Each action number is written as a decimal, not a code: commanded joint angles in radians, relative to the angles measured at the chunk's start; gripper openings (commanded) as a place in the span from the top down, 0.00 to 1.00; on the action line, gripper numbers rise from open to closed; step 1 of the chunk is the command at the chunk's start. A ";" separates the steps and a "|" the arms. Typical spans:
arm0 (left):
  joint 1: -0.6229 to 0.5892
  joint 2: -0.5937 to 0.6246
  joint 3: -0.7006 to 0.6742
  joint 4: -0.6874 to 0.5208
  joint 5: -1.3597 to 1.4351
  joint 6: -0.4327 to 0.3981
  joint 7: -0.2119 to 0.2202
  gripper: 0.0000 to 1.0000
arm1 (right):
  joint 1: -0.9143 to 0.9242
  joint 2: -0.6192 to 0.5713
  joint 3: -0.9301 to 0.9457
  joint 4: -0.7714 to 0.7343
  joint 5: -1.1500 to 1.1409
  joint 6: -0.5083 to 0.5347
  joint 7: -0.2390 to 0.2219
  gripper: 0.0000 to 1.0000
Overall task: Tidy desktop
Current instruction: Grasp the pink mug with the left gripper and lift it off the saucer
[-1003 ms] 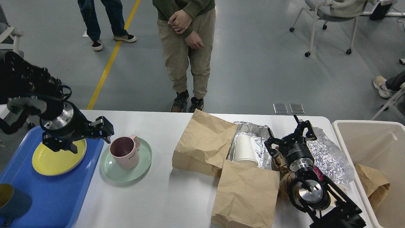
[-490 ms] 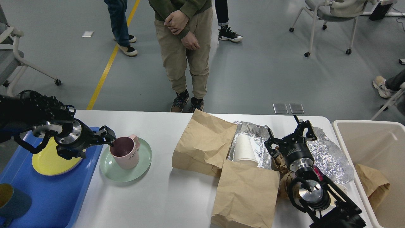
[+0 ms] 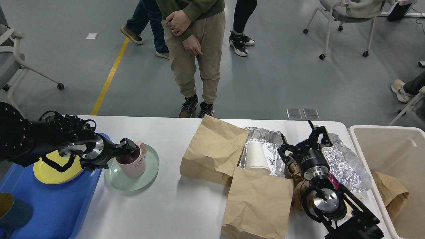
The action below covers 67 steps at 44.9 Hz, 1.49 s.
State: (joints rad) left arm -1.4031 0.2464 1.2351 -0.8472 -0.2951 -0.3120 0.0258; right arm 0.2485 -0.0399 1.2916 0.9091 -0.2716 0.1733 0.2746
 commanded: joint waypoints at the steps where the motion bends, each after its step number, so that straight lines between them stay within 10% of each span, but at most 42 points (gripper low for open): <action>1: 0.018 -0.001 -0.017 0.008 0.001 0.024 -0.001 0.06 | 0.000 0.000 0.000 -0.001 0.000 0.000 0.000 0.00; 12: 0.027 0.013 -0.019 0.008 0.001 0.043 -0.007 0.12 | 0.000 0.000 0.000 -0.001 0.000 0.000 0.000 0.00; 58: 0.070 0.016 -0.045 0.040 0.004 0.019 -0.001 0.99 | 0.000 0.000 0.000 -0.001 0.000 0.000 0.000 0.00; 67: 0.052 0.031 -0.045 0.039 0.004 -0.048 -0.003 1.00 | 0.000 0.000 0.000 -0.001 0.000 0.000 0.000 0.00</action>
State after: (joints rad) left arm -1.3393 0.2668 1.1903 -0.8067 -0.2927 -0.3249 0.0244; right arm 0.2485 -0.0399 1.2916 0.9080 -0.2715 0.1733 0.2746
